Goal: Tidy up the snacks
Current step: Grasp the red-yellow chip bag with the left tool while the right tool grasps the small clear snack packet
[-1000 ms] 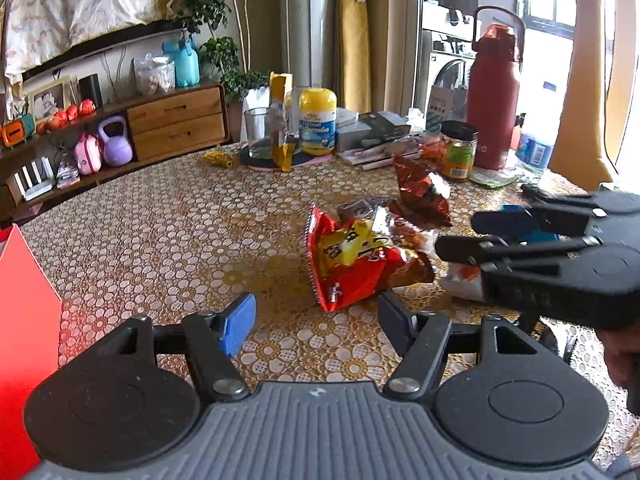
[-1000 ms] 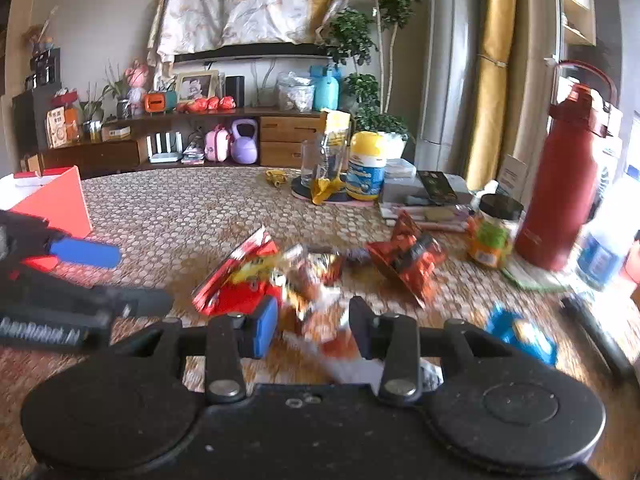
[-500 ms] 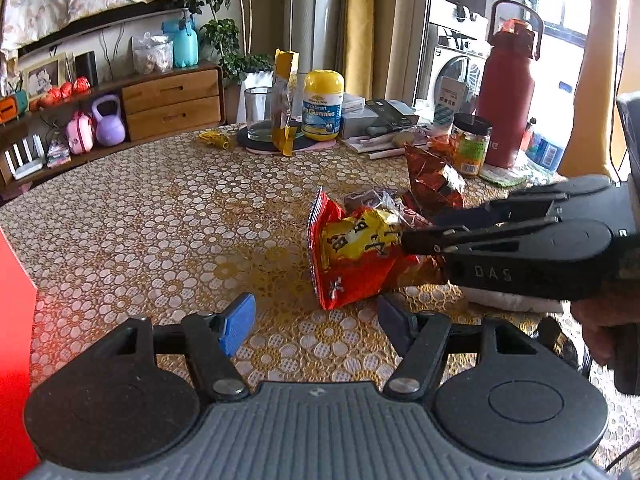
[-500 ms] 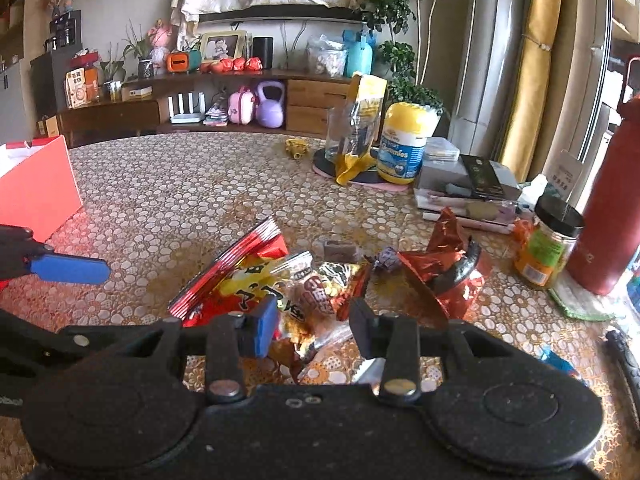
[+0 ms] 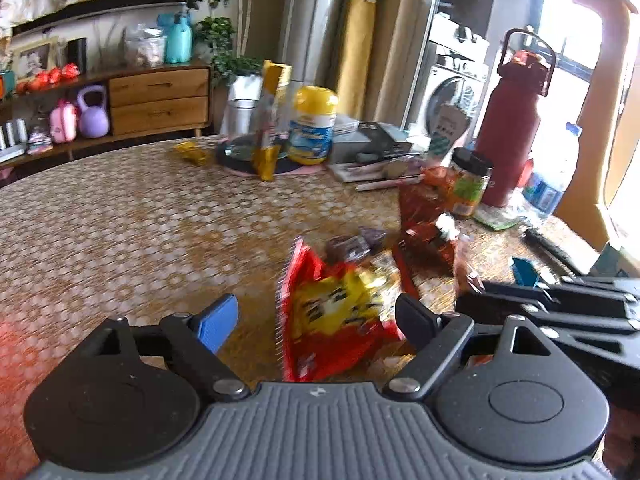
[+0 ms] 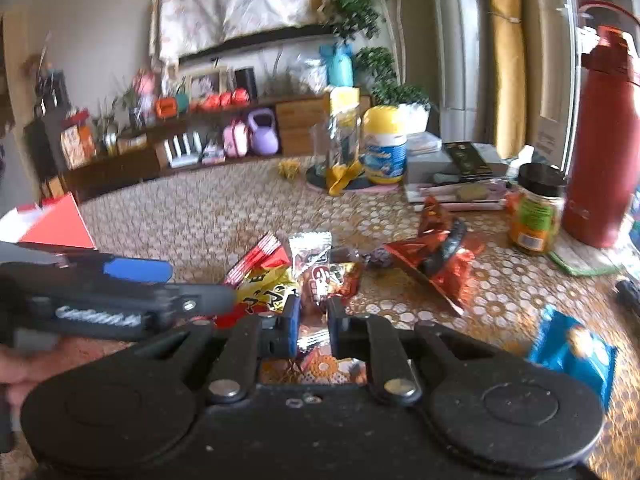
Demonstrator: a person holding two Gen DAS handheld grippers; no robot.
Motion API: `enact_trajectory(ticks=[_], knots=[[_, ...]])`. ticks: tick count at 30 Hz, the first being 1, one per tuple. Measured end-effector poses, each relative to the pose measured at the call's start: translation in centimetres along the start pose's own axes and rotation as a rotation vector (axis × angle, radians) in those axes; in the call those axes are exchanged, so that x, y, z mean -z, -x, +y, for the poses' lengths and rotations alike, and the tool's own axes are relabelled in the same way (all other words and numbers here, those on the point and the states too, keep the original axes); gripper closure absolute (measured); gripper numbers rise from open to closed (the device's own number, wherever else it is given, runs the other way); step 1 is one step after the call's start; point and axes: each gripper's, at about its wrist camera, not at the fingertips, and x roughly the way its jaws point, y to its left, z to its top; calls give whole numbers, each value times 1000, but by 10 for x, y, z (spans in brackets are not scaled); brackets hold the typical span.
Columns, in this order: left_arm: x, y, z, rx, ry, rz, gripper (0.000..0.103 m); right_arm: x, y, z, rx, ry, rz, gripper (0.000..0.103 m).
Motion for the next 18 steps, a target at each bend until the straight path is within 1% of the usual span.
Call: enact_trajectory(ticks=[3, 4, 5, 8, 10, 14, 17, 18], knots=[[-8, -7, -9, 23, -17, -6, 16, 3, 17, -6, 14, -39, -31, 90], [-10, -12, -11, 35, -21, 8, 13, 5, 23, -9, 18, -51, -40, 90], [-12, -17, -12, 44, -20, 27, 12, 6, 28, -11, 23, -60, -48, 90], [-15, -29, -19, 37, -16, 62, 12, 11, 39, -18, 32, -93, -66, 90], [-15, -34, -25, 43, -36, 80, 12, 14, 44, -21, 33, -110, -73, 90], [-13, -42, -31, 35, -43, 92, 12, 17, 46, -22, 31, -121, -78, 90], [-9, -51, -30, 5, -59, 117, 12, 18, 46, -20, 22, -122, -81, 90], [-7, -54, -30, 11, -62, 122, 10, 18, 46, -20, 19, -123, -82, 90]])
